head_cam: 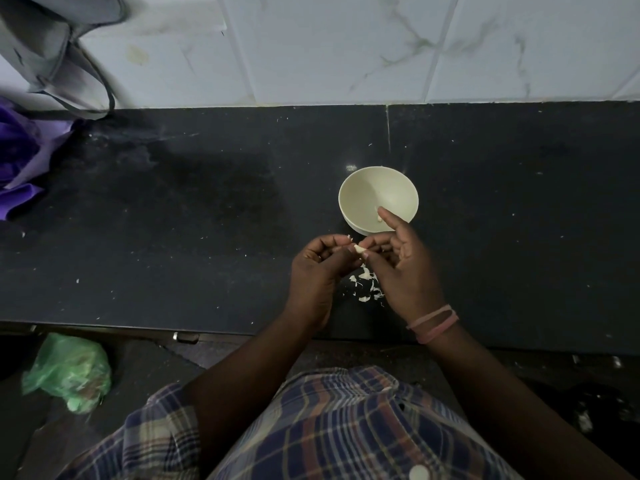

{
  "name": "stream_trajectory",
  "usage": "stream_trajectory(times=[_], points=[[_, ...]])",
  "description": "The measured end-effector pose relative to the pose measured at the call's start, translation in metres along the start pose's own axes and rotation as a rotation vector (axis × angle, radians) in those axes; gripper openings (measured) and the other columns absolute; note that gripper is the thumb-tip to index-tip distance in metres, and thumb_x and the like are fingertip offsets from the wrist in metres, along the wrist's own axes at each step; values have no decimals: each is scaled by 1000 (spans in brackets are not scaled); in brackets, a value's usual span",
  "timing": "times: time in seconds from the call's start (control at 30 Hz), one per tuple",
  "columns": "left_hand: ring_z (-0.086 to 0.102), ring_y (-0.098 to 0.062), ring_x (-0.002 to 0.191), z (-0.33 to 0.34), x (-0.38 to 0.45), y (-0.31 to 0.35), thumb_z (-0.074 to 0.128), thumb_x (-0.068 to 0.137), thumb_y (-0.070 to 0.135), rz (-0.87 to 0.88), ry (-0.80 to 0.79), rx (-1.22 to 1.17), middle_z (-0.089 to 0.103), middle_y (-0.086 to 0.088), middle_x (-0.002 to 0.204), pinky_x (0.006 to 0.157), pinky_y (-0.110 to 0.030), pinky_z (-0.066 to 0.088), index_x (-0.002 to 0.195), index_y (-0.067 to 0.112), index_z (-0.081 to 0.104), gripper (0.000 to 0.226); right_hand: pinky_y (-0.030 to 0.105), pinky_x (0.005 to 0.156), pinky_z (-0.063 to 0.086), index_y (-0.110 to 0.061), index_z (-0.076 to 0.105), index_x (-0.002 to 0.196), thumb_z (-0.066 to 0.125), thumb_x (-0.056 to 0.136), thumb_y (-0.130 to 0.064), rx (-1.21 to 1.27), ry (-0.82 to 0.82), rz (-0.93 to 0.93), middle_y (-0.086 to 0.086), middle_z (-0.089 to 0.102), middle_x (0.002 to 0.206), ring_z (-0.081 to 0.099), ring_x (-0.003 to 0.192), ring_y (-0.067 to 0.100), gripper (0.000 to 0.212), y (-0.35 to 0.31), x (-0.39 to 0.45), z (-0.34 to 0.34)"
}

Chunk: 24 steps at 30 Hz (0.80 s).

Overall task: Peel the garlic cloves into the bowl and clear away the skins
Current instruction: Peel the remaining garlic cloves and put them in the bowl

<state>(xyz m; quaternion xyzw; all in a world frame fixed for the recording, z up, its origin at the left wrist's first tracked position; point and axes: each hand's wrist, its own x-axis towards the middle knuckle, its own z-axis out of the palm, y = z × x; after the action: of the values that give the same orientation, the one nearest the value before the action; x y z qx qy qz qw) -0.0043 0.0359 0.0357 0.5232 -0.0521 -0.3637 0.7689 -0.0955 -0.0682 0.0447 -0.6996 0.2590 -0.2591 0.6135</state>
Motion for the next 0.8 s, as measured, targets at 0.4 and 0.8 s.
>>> stream_trajectory(times=[0.4,0.8], points=[[68,-30,85,-2,3,1,66,92,-1,-17,-3,216,70,-20,92,81,-37,59,99,3,67,8,22,87,54,-25,45,143,68,85,5,-43,1,76,-3,73,90,69,88,8,69,0,0,-6],[63,-20,68,3,4,0,65,88,1,-100,-79,167,68,-9,78,70,-30,53,92,8,64,8,22,82,53,-18,51,139,65,83,11,17,-23,98,7,73,90,68,88,17,64,-1,2,-13]])
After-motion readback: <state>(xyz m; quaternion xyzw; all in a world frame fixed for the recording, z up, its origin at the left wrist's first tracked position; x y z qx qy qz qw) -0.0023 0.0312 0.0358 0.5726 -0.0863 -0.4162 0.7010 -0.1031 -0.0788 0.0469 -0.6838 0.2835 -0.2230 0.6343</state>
